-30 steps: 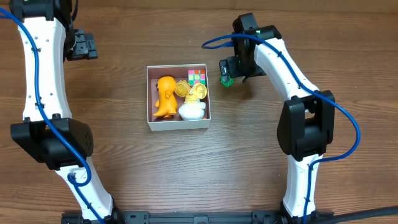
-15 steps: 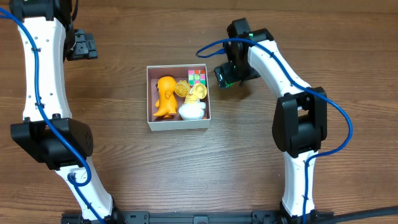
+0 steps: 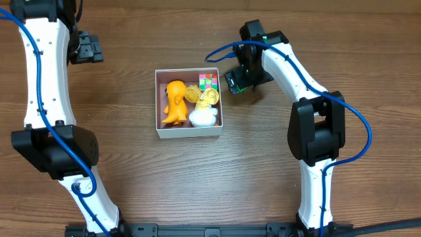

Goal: Pack container

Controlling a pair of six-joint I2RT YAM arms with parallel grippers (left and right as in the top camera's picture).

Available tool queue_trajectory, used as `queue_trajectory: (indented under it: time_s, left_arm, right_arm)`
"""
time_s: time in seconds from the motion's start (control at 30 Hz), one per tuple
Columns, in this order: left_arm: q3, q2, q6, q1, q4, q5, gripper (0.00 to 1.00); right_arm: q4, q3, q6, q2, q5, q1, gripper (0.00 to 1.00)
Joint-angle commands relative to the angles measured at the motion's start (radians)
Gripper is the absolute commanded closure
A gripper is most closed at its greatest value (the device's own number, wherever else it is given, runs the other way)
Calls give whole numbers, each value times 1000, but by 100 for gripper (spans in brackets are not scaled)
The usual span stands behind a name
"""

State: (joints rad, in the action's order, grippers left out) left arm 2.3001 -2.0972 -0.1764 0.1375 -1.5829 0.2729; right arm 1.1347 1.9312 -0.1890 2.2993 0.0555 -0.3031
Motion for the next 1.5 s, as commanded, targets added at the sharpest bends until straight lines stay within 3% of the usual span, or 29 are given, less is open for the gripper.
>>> queue_trajectory:
  time_s: [0.0,1.47]
  left_arm:
    - [19,-13,19,0,-2,-4,0]
    - [19,-13,19,0,-2,-4,0]
  right_arm:
    - [-21,-2,-48,5,18,-5,0]
    - [-87,-2,-55,21,17,-4,0]
